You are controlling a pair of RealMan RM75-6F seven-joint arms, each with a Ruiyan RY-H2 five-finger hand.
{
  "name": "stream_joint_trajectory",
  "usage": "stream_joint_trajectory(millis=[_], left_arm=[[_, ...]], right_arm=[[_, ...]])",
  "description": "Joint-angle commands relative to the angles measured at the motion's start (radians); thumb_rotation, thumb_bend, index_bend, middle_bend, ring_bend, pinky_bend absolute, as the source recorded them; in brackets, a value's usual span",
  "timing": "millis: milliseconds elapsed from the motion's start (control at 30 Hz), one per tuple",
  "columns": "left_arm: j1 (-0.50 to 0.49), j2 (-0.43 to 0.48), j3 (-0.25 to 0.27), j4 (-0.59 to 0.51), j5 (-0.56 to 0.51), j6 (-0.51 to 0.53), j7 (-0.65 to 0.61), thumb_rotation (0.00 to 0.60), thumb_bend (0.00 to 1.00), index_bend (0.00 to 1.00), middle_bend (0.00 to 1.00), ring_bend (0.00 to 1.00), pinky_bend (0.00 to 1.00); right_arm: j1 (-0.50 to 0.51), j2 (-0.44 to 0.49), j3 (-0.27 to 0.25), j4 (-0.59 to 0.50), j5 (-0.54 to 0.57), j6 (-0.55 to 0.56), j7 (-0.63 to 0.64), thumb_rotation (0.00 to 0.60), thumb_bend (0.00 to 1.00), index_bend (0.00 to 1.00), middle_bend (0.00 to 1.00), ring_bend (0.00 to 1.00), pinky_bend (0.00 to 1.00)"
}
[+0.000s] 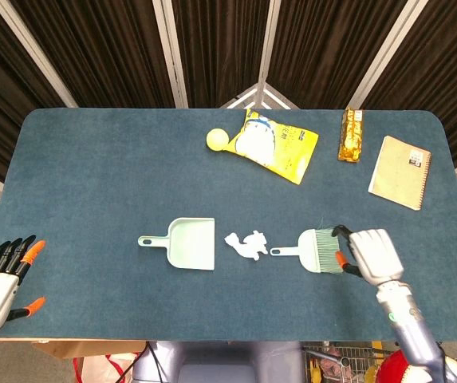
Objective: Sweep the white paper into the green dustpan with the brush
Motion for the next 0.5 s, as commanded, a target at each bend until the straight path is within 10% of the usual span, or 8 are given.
stream_joint_trajectory(millis=[33,500], left_arm=[[-0.001,-0.001,-0.001,0.001,-0.001,-0.001,0.0,0.6,0.0,0.0,0.0,0.0,0.0],[-0.004,0.006,0.001,0.007,0.001,-0.004,-0.023,0.6,0.0,0.0,0.0,0.0,0.0]], right_arm=[[0.083,-0.089,0.022,-0.02,0.101,-0.065,-0.119,0.6,0.39,0.44,0.94,0.96,0.9],[0.2,-0.32,0.002,0.065,0.325,-0.038,-0.36,0.6,0.39,0.44,0.95,0.97,0.91]])
